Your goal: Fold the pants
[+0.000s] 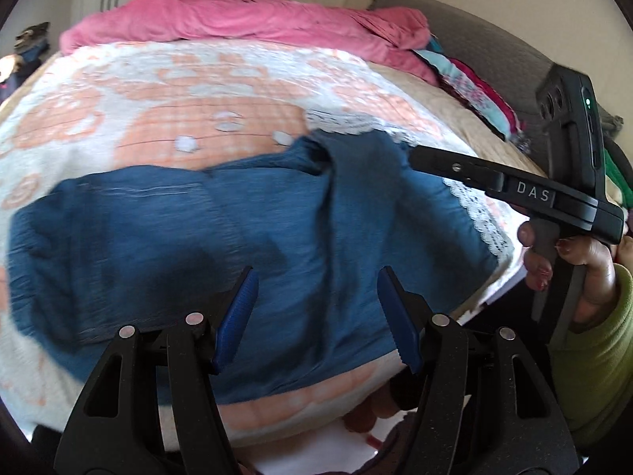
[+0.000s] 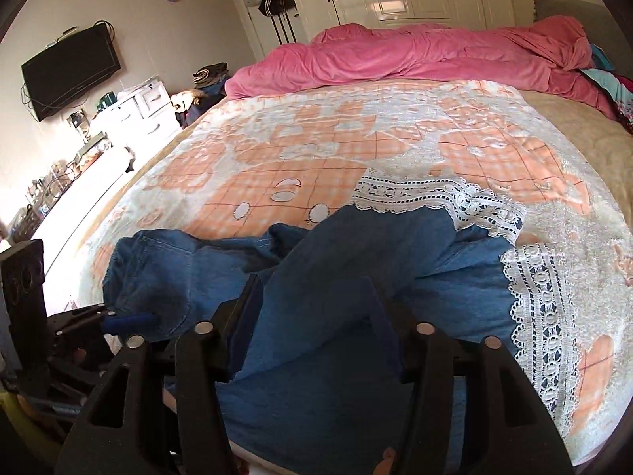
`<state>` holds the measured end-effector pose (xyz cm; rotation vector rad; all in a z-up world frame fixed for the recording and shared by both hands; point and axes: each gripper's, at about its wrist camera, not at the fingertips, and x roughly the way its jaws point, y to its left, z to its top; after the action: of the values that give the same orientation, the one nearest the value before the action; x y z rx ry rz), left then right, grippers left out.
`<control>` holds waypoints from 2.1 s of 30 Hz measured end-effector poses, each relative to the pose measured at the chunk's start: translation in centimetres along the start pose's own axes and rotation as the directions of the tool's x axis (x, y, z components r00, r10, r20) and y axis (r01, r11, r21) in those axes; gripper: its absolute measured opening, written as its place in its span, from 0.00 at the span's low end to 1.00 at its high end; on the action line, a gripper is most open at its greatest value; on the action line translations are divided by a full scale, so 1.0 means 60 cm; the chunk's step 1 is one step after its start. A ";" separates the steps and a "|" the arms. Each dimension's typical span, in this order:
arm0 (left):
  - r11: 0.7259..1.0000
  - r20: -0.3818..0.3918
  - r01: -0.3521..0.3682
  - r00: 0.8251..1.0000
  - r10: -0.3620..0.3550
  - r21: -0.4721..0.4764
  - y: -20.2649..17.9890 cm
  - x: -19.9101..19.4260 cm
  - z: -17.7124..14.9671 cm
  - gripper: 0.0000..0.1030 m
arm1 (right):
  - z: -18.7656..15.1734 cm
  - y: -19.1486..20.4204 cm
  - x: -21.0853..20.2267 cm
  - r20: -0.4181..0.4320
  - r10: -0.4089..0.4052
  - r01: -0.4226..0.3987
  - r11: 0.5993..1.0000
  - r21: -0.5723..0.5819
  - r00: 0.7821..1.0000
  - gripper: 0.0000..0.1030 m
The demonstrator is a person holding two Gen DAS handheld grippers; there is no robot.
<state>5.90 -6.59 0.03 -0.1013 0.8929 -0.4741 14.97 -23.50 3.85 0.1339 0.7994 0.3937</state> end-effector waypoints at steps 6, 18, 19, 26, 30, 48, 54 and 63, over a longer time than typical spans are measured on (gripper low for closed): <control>0.999 -0.053 0.051 0.997 -0.051 0.001 -0.013 0.059 0.023 0.49 | 0.008 -0.011 -0.002 0.011 -0.049 0.049 0.999 -0.016 0.999 0.62; 0.980 -0.045 0.181 0.982 -0.185 -0.079 -0.008 0.116 0.045 0.07 | 0.049 -0.032 0.035 -0.022 -0.071 0.070 0.997 -0.024 0.997 0.62; 0.977 -0.043 0.198 0.979 -0.202 -0.083 -0.008 0.117 0.044 0.05 | 0.058 -0.030 0.044 -0.030 -0.078 0.077 0.996 -0.041 0.997 0.62; 0.964 -0.024 0.262 0.964 -0.264 -0.045 -0.031 0.116 0.035 0.05 | 0.107 -0.025 0.154 -0.149 -0.175 0.154 0.978 -0.141 0.973 0.62; 0.963 -0.034 0.267 0.963 -0.268 -0.035 -0.038 0.122 0.029 0.05 | 0.130 -0.015 0.220 -0.179 -0.231 0.199 0.963 -0.182 0.956 0.62; 0.967 -0.004 0.255 0.967 -0.255 -0.021 -0.030 0.107 0.019 0.17 | 0.163 -0.090 0.224 -0.159 -0.165 0.166 0.986 -0.008 0.973 0.08; 0.967 0.013 0.252 0.968 -0.252 -0.025 -0.026 0.103 0.018 0.34 | 0.145 -0.131 0.103 -0.058 -0.112 0.119 0.985 0.124 0.992 0.08; 0.976 0.022 0.213 0.977 -0.214 0.043 -0.033 0.097 0.018 0.07 | 0.081 -0.183 -0.060 0.107 -0.115 0.082 0.959 0.272 0.988 0.08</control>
<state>9.15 -11.06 -2.95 -0.1676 0.8498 -0.6893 19.41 -34.87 6.71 0.3651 0.7326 0.1797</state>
